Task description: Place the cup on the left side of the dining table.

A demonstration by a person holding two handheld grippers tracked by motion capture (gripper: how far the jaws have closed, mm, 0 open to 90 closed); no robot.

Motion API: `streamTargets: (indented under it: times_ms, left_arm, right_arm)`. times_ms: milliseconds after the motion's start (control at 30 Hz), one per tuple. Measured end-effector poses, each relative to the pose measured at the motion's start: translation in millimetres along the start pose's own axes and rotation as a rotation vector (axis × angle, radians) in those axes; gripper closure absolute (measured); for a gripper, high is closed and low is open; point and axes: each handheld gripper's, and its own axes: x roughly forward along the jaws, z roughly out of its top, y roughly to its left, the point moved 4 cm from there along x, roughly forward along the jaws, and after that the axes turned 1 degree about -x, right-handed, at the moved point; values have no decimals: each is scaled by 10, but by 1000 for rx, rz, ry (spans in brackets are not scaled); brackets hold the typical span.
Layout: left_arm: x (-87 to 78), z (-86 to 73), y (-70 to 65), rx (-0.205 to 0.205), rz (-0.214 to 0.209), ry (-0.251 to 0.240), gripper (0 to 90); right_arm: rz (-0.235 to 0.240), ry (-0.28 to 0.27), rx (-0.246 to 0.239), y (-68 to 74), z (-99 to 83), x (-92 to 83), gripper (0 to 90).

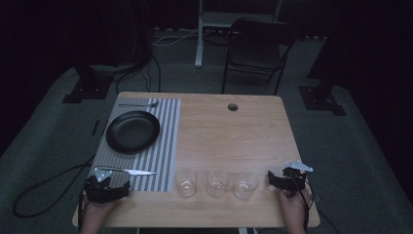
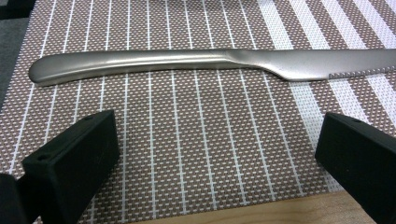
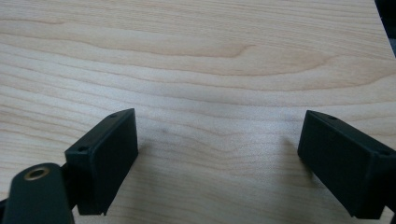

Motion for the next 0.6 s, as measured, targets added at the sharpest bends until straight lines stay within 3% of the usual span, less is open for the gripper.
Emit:
streamTargets:
  times_ms: [367, 600]
  left_arm:
    - [1, 3, 11, 12, -11, -2, 2]
    - [-32, -11, 33, 40, -47, 1, 25]
  right_arm:
    - [0, 0, 0, 0, 0, 0, 117]
    - [0, 0, 0, 0, 0, 0, 117]
